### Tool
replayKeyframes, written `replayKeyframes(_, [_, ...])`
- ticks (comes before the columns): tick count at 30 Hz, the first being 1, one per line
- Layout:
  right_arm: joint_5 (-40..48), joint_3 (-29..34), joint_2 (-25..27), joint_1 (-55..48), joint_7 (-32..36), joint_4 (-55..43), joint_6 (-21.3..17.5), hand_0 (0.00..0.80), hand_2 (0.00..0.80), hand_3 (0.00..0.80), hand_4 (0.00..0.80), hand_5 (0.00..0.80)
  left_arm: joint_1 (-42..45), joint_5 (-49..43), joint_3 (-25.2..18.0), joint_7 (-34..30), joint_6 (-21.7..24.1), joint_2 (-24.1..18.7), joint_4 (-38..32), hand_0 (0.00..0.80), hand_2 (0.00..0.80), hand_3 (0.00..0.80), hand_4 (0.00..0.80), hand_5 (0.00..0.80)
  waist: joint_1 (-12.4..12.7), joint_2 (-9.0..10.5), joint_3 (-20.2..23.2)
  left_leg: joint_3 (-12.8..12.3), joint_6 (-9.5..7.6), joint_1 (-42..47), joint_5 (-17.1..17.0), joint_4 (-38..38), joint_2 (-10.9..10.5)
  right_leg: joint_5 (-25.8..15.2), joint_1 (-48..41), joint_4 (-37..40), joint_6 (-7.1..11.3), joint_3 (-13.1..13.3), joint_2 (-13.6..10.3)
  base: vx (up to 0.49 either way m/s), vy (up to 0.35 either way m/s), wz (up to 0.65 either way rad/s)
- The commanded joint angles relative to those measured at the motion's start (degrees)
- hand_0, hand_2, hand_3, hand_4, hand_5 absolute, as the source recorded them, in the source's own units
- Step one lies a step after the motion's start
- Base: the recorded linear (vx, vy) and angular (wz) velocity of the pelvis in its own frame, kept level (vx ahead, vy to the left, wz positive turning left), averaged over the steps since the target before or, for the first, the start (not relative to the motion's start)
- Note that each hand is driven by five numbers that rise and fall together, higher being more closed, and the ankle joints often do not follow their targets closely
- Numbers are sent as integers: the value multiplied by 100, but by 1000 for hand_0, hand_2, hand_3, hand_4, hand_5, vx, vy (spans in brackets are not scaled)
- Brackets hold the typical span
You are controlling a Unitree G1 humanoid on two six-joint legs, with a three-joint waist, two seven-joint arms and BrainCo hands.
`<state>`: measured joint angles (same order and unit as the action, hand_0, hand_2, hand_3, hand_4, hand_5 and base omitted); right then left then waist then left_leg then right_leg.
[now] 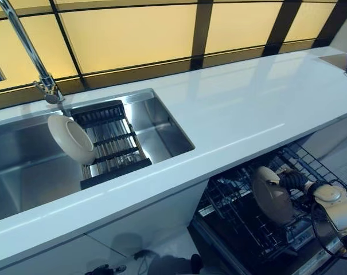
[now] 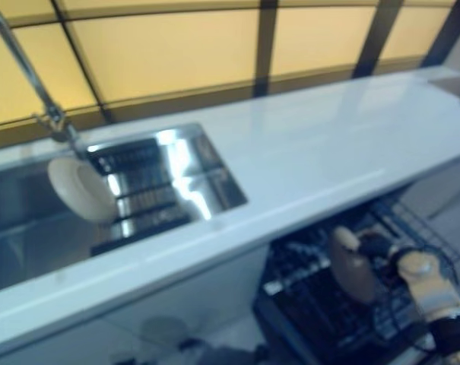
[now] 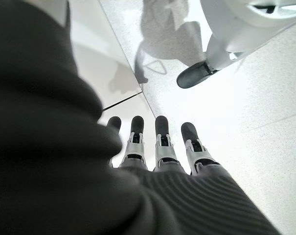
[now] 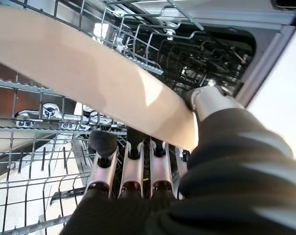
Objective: Take plates into dishwasher
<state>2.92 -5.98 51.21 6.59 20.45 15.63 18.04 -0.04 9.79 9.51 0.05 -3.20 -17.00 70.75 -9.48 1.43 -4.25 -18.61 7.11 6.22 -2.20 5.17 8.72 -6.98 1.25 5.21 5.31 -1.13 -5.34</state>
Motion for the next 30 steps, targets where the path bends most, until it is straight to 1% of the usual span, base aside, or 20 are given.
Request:
replayKeyframes(1, [-179,-181,-247,444,-214,195,-350,800,800,800,800,800,-236,17,-173,88,-4,-308,35,0,0,0,0,0,118,346,-75,204,-247,47,211,-17,-81,84,-171,-21,386,-252,-270,0,0,0])
replayKeyframes(5, [-271,-286,-402,473,-274,395,-396,800,800,800,800,800,-243,21,-147,57,7,-300,-6,0,0,0,0,0,160,321,-74,243,-246,34,208,-17,-90,91,-176,-21,389,-286,-286,-2,-2,1])
replayKeyframes(12, [-752,-527,-611,437,-294,750,-522,800,800,800,800,800,-252,34,-105,-14,4,-274,-106,0,0,0,0,0,226,295,-77,288,-251,30,207,-17,-95,98,-194,-21,395,-330,-311,-8,-9,5])
replayKeyframes(18, [-916,-730,-800,535,-402,1151,-471,800,800,800,800,800,-290,17,-49,-27,-41,-259,-147,0,0,0,0,0,289,274,-81,353,-255,20,204,-17,-98,109,-209,-21,389,-349,-319,-1,-6,4])
replayKeyframes(30, [-1216,-1056,-1129,758,-614,2482,-587,800,800,800,800,800,-409,-2,131,-42,-36,-259,-118,0,0,0,0,0,472,194,-85,504,-265,-8,192,-17,-109,131,-246,-21,372,-428,-343,0,-4,5])
